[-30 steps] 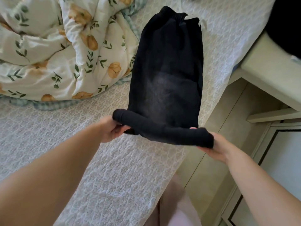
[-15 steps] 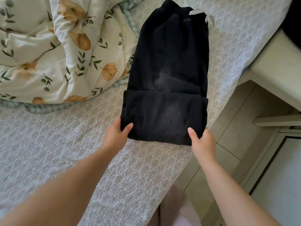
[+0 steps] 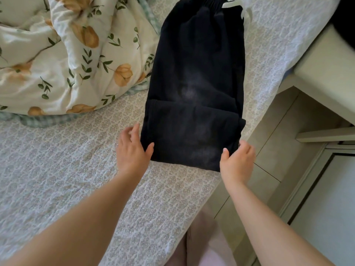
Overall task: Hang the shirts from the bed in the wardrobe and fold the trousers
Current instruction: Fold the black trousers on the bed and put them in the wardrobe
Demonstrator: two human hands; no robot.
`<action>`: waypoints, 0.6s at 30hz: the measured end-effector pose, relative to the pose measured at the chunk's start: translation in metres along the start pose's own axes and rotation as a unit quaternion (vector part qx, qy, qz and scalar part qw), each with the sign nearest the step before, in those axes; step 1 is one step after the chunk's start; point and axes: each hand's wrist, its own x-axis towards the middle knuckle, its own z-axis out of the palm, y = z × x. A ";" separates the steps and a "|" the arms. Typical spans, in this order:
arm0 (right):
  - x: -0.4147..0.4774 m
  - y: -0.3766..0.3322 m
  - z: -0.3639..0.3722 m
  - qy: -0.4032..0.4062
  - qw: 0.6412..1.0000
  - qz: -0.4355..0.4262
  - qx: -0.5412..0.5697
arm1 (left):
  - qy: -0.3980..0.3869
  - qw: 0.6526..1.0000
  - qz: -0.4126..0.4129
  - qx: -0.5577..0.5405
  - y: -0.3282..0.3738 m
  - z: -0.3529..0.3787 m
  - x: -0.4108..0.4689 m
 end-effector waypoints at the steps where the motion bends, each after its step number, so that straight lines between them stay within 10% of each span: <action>1: -0.002 0.000 -0.003 0.042 0.994 -0.097 -0.026 | 0.029 0.993 0.098 0.066 -0.002 0.000 -0.003; 3: -0.009 0.005 -0.007 0.069 0.947 -0.304 -0.073 | 0.020 0.945 0.273 0.178 -0.005 0.005 -0.007; 6: -0.015 0.014 -0.001 -0.043 0.870 -0.455 -0.185 | -0.101 0.903 0.300 0.290 -0.002 0.014 -0.003; 11: 0.013 0.020 -0.007 -0.144 0.835 -0.420 -0.324 | -0.099 0.885 0.317 0.327 0.001 0.013 0.015; 18: 0.018 0.014 -0.039 -0.241 0.869 -0.378 -0.207 | -0.119 0.932 0.286 0.189 0.008 -0.026 0.011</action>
